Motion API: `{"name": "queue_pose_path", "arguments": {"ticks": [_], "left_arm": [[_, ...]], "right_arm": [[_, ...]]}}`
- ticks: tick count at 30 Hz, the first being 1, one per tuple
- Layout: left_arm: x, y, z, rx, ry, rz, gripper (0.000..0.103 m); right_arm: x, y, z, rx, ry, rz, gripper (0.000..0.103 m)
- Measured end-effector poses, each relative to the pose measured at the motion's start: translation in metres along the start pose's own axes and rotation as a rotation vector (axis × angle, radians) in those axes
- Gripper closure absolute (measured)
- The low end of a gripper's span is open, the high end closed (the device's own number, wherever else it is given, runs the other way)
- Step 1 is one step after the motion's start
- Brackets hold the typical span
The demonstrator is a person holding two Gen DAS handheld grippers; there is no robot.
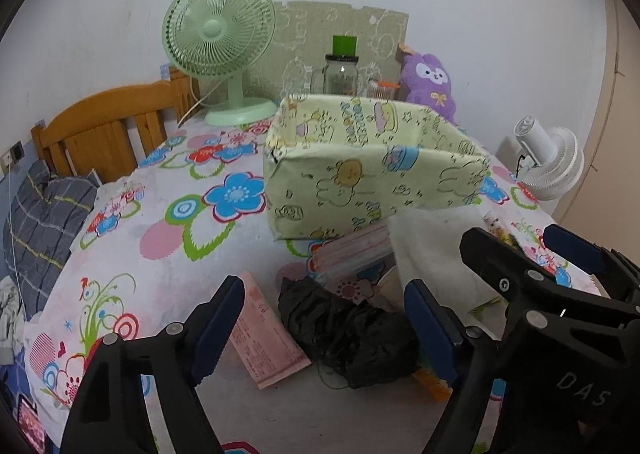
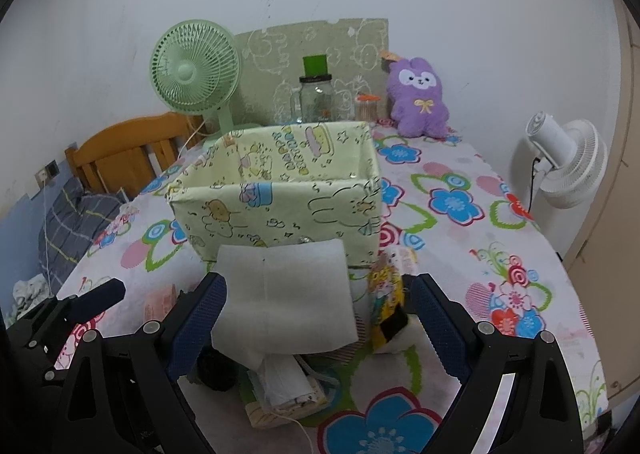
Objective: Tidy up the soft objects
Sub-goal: 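Move both tools toward the items in front of the fabric box, then grasp the white folded cloth with the right tool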
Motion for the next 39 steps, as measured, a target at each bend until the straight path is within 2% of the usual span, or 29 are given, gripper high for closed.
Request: {"name": "queue_pose_path", "arguments": {"ticks": [4, 16, 18, 23, 30, 32, 39], "left_arm": [[0.002, -0.005, 0.008, 0.024, -0.009, -0.008, 0.022], [0.002, -0.013, 0.029, 0.08, -0.043, -0.027, 0.052], [0.0, -0.013, 0.032, 0.083, -0.045, -0.019, 0.06], [-0.005, -0.013, 0.035, 0.089, -0.057, -0.008, 0.077], [-0.009, -0.01, 0.036, 0.082, -0.053, 0.008, 0.1], [-0.009, -0.008, 0.036, 0.076, -0.046, 0.014, 0.103], [-0.008, -0.004, 0.031, 0.056, -0.044, 0.01, 0.103]], "right_arm": [[0.006, -0.004, 0.008, 0.021, 0.007, -0.009, 0.008], [0.017, -0.015, 0.036, 0.092, 0.032, -0.01, 0.008], [0.018, -0.017, 0.04, 0.107, 0.042, -0.003, 0.011], [0.019, -0.021, 0.045, 0.14, 0.07, 0.024, 0.031], [0.017, -0.02, 0.043, 0.129, 0.059, 0.022, 0.043], [0.016, -0.019, 0.041, 0.127, 0.06, 0.023, 0.047], [0.018, -0.013, 0.033, 0.106, 0.062, 0.029, 0.056]]}}
Point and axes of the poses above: each gripper's, at about its wrist camera, not at the fingertips, and z roughly the way its jaws point, x to its left, y to its top, the point moved 10 cm from there along z, roughly the way its jaws point, and after that the axes turned 11 degrees about -y, right-handed, at the moved point
